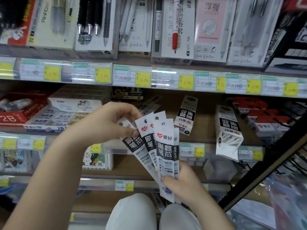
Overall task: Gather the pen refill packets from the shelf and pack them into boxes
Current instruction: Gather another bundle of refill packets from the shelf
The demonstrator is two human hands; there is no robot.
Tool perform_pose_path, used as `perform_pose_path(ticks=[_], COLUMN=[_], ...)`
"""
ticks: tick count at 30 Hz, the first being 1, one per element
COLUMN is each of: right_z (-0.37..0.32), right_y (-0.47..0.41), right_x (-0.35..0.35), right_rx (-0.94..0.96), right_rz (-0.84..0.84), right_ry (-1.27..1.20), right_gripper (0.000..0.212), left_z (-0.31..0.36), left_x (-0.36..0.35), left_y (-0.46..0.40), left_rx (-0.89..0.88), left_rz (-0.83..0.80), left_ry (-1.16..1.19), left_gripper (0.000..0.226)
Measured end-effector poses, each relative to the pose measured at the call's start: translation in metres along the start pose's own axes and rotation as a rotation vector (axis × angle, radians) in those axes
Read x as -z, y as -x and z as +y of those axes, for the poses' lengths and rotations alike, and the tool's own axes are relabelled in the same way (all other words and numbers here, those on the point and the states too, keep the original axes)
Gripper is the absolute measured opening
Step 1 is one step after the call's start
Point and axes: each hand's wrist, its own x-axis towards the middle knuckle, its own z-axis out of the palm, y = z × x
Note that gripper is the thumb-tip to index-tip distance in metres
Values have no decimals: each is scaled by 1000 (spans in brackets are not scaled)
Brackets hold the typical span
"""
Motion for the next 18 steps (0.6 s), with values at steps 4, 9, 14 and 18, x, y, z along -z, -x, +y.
perform_pose_path(ticks=[4,9,14,18], right_z=[-1,3,7,11], right_y=[1,-6,-9,-10], right_x=[-2,-3,3,6], right_rx=[-118,-210,-225,-198], right_rz=[-98,103,247,297], right_ry=[-94,-163,-174,-157], right_gripper=[38,38,37,38], left_z=[-5,-37,-71,-80], left_x=[-16,-43,-57,-61], left_y=[-6,-29,-58,-74], left_rx=[-10,96,301,331], left_rz=[130,466,318,241], left_ry=[284,437,-366,-436], left_gripper=[34,16,19,40])
